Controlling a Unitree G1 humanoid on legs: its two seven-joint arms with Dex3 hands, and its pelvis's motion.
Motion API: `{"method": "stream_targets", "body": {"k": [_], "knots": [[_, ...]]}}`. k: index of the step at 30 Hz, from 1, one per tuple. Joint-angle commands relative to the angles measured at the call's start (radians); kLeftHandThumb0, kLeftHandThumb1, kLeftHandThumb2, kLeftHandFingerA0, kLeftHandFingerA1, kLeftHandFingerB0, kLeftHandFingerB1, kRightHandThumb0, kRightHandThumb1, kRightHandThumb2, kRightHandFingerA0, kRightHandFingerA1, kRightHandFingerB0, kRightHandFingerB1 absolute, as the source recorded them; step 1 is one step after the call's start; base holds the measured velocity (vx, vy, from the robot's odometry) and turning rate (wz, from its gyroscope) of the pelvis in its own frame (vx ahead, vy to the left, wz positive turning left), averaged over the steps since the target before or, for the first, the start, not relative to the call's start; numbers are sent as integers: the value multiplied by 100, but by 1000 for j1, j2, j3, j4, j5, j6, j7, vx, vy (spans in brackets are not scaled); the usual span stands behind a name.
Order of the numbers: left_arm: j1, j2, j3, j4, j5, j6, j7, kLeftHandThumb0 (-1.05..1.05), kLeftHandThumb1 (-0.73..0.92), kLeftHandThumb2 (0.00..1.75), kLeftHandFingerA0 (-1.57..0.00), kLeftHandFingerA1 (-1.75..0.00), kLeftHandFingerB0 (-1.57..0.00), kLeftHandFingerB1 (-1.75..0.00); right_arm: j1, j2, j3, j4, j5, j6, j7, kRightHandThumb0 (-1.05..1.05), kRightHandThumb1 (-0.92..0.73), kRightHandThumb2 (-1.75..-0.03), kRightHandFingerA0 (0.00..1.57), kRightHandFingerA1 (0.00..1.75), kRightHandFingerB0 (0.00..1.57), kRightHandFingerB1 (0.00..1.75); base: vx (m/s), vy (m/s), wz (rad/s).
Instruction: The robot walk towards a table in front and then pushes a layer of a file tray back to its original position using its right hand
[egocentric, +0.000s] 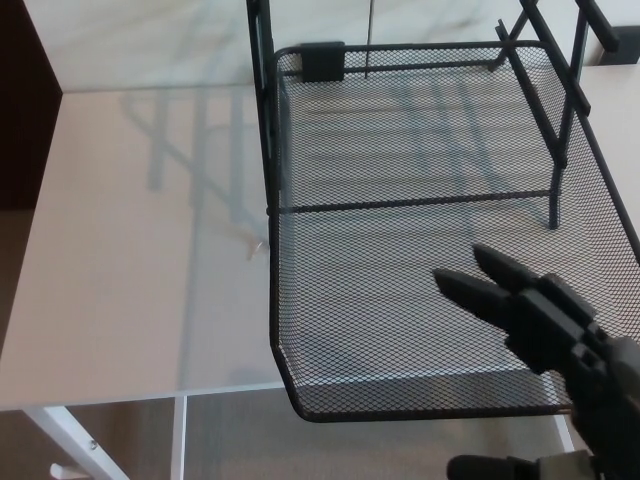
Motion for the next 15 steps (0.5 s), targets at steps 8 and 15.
{"method": "stream_targets", "body": {"k": [8, 15], "knots": [[-17, 43, -20, -21, 62, -17, 6, -7, 48, 89, -40, -59, -20, -50, -130, -121, 132, 282, -701, 191, -432, -50, -34, -71, 3, 21, 8, 42, 0, 0, 0], [-23, 42, -19, -26, 53, -8, 3, -10, 66, 59, -49, -46, -32, -38, -165, -149, 149, 293, -727, 227, -471, -52, -35, -72, 4, 18, 4, 39, 0, 0, 0]]}}
